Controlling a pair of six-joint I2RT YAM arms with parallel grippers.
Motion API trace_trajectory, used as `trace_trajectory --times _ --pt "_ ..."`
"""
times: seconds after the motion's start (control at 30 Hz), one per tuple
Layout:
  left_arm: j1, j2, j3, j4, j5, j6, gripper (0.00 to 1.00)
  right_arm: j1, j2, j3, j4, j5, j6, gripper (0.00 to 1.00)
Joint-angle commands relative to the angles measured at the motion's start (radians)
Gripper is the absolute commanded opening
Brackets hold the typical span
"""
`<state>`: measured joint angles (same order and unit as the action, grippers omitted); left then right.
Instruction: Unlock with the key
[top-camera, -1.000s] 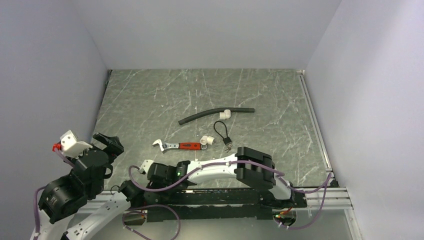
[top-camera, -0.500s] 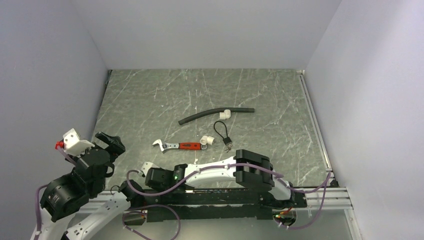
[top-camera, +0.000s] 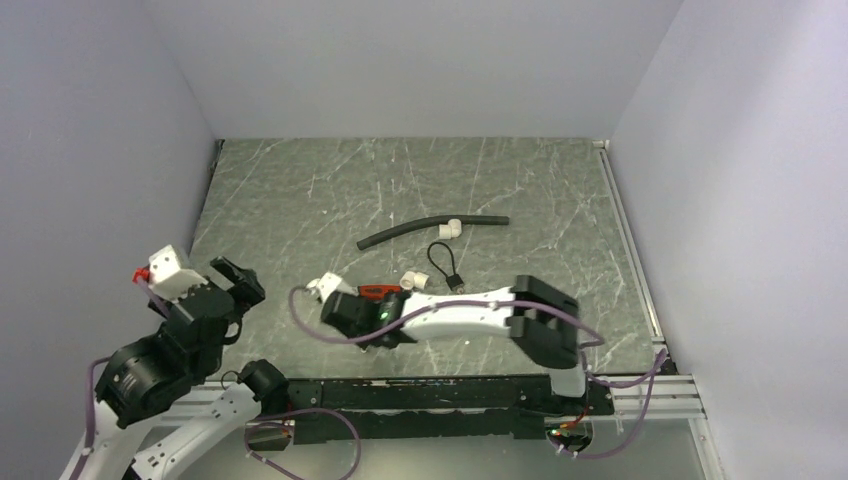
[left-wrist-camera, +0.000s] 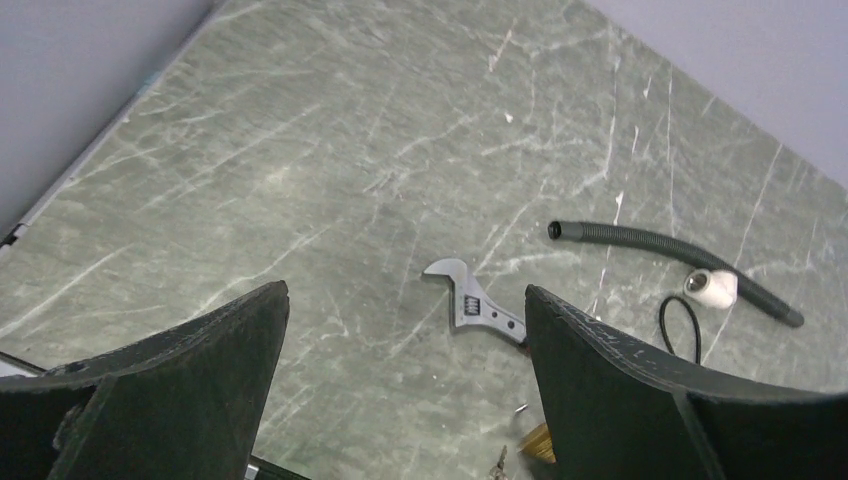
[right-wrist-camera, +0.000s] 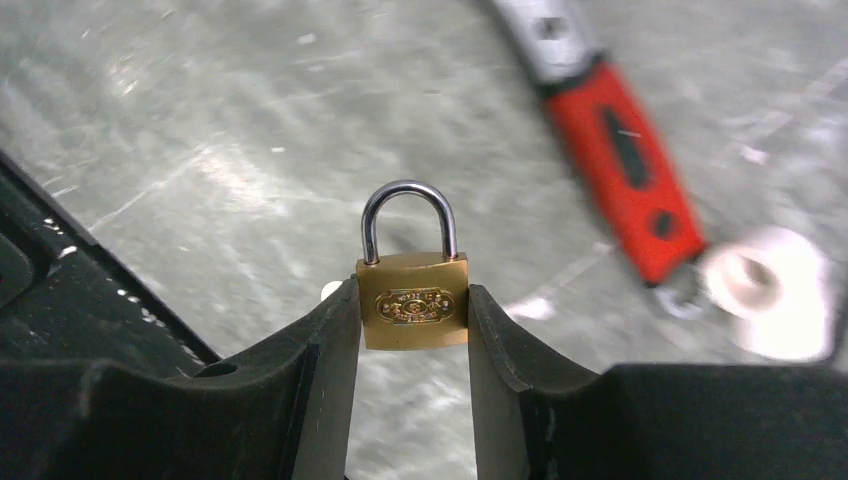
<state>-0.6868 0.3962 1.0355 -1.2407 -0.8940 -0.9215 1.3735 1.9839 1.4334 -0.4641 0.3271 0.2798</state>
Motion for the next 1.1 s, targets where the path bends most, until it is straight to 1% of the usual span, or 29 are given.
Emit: trace_trajectory --times 0.0,0.1,0.13,0.27,0.37,0.43,0.53,0.73,0.87,1.0,1.07 --pt "-0.002 0.076 -0.030 0.107 0.104 0.052 0.93 -0.077 -0.248 -0.108 0.105 0.085 0.005 0.18" --pt "-0.003 0.143 -0.054 0.163 0.215 0.035 0.91 -0.101 -0.383 -0.216 0.184 0.119 -0.011 0.18" --pt "-0.002 0.156 -0.076 0.215 0.266 0.043 0.91 -0.102 -0.428 -0.252 0.212 0.126 -0.022 0.18" --pt "-0.002 0.156 -0.192 0.468 0.476 0.080 0.89 -0.106 -0.600 -0.382 0.291 0.125 -0.037 0.18" --pt "-0.001 0.127 -0.273 0.690 0.660 0.111 0.88 -0.106 -0.723 -0.463 0.345 0.082 -0.037 0.18" --pt "-0.002 0.125 -0.299 0.794 0.727 0.114 0.83 -0.106 -0.799 -0.510 0.381 0.059 -0.031 0.19" --pt "-0.002 0.158 -0.302 0.886 0.796 0.113 0.77 -0.106 -0.881 -0.550 0.402 0.029 -0.027 0.20" --pt "-0.002 0.298 -0.302 1.058 1.034 0.121 0.65 -0.105 -0.921 -0.539 0.389 -0.018 -0.036 0.20" --pt "-0.002 0.375 -0.292 1.116 1.186 0.145 0.62 -0.105 -0.920 -0.531 0.396 -0.030 -0.037 0.20" --pt "-0.002 0.411 -0.279 1.116 1.251 0.155 0.57 -0.104 -0.903 -0.520 0.396 -0.041 -0.036 0.20" --pt "-0.002 0.406 -0.283 1.116 1.258 0.156 0.52 -0.103 -0.897 -0.516 0.398 -0.037 -0.036 0.20"
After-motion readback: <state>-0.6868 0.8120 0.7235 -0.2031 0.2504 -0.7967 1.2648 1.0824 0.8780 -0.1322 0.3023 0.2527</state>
